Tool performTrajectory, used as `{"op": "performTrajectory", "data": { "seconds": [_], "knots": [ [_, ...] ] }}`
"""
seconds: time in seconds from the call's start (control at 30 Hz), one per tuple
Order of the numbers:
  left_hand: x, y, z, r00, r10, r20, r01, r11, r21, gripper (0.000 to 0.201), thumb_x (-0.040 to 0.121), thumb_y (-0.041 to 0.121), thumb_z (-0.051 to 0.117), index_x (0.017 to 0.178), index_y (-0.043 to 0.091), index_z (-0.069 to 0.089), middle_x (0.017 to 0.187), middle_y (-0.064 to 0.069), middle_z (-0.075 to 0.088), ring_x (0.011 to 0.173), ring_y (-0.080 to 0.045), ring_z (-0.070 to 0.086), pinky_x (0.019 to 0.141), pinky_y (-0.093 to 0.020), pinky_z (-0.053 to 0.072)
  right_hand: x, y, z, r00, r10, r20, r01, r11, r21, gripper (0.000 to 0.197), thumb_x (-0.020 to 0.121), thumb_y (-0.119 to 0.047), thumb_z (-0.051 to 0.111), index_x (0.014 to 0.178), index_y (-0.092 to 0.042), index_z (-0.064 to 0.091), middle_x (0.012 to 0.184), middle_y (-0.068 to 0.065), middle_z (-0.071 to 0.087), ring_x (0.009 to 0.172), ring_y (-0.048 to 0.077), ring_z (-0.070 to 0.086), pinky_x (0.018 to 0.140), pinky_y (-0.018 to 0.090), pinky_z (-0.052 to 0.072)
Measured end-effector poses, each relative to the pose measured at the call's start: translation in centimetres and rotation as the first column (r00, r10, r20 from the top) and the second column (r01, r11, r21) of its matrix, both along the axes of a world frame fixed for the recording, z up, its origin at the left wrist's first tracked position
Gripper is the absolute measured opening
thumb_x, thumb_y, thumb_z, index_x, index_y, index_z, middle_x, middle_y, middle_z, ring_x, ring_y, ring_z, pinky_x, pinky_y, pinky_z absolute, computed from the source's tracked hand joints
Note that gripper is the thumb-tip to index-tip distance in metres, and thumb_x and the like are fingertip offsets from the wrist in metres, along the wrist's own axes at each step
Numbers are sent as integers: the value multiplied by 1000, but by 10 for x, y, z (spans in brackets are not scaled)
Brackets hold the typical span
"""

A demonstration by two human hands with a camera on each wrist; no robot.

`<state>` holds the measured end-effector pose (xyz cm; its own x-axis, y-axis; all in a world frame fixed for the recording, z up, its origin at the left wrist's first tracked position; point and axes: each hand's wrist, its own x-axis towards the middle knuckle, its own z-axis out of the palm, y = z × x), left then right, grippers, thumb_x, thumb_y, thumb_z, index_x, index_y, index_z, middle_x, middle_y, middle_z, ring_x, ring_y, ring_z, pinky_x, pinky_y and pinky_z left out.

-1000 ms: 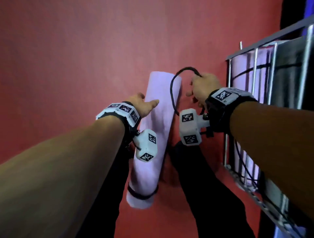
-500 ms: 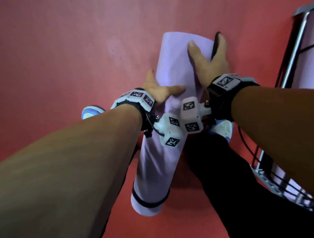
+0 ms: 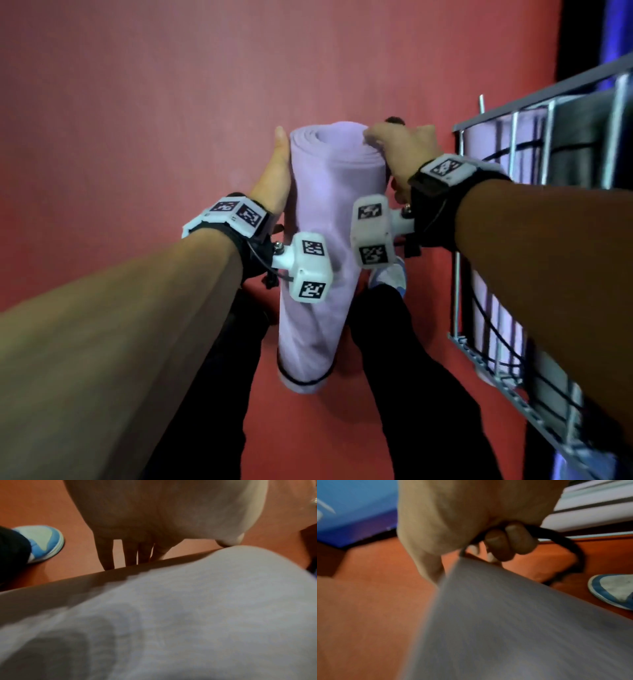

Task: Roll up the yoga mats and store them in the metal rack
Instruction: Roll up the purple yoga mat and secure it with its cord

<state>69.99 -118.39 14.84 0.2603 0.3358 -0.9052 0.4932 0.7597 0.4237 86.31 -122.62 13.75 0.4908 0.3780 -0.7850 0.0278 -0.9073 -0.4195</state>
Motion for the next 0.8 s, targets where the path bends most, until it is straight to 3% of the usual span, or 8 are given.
{"op": "performTrajectory", "data": {
  "seconds": [0.17, 0.23, 0.3, 0.4, 0.53, 0.67, 0.73, 0.8],
  "knots": [
    [15, 35, 110, 1000, -15, 0, 15, 996, 89, 64, 92, 76, 22, 89, 34, 71, 74, 16, 75, 74, -5, 70, 75, -25, 54, 37, 37, 145, 960, 278, -7, -278, 960, -30, 30, 75, -43, 73, 76, -13, 66, 56, 1, 56, 36, 15, 50, 38, 17, 35],
    [18, 45, 153, 996, -84, 1, 83, 991, 102, 62, 76, 85, 44, 104, 36, 72, 95, 13, 76, 98, -13, 68, 94, -41, 50, 46, 44, 185, 929, 370, 20, -371, 928, 28, 25, 79, -33, 73, 87, -11, 63, 59, 0, 54, 27, 7, 46, 28, 10, 25],
    [20, 51, 180, 991, -131, 1, 130, 984, 126, 73, 55, 81, 65, 111, 34, 70, 103, 9, 76, 105, -18, 67, 100, -47, 48, 49, 52, 212, 874, 481, 66, -485, 873, 59, 28, 81, -28, 74, 97, -14, 56, 69, -3, 54, 41, 7, 52, 26, 11, 26],
    [27, 59, 206, 983, -180, -16, 180, 961, 211, 60, 45, 45, 84, 102, 32, 71, 100, 0, 76, 100, -26, 71, 95, -50, 53, 50, 57, 246, 803, 571, 168, -587, 808, 58, 37, 76, -28, 75, 102, -20, 50, 82, -1, 60, 62, 16, 58, 42, 15, 41],
    [39, 62, 224, 973, -213, -94, 233, 899, 371, 66, 48, 18, 71, 113, 27, 64, 103, -7, 72, 98, -30, 68, 87, -44, 57, 52, 53, 266, 689, 672, 270, -701, 713, 12, 55, 75, -37, 77, 119, -22, 47, 109, 6, 66, 89, 28, 58, 70, 27, 38],
    [55, 64, 221, 989, -137, -59, 150, 891, 428, 78, 68, 6, 70, 139, 22, 41, 119, -11, 63, 99, -30, 66, 77, -43, 59, 58, 63, 267, 624, 663, 414, -729, 685, 0, 51, 83, -50, 67, 120, -18, 54, 114, 7, 63, 96, 29, 55, 73, 27, 35],
    [63, 64, 216, 979, -193, -59, 198, 866, 460, 91, 74, 3, 71, 150, 21, 24, 121, -9, 58, 96, -29, 63, 70, -35, 56, 61, 71, 272, 653, 584, 483, -690, 721, 61, 33, 87, -44, 65, 106, -19, 57, 103, 2, 61, 87, 24, 51, 69, 24, 29],
    [70, 61, 215, 956, -281, -81, 283, 820, 498, 103, 77, 2, 72, 153, 19, 5, 108, -10, 58, 86, -28, 61, 61, -29, 51, 59, 77, 279, 667, 578, 470, -688, 720, 90, 29, 90, -29, 60, 118, -23, 59, 106, -1, 62, 94, 23, 55, 70, 22, 30]
  ]
}}
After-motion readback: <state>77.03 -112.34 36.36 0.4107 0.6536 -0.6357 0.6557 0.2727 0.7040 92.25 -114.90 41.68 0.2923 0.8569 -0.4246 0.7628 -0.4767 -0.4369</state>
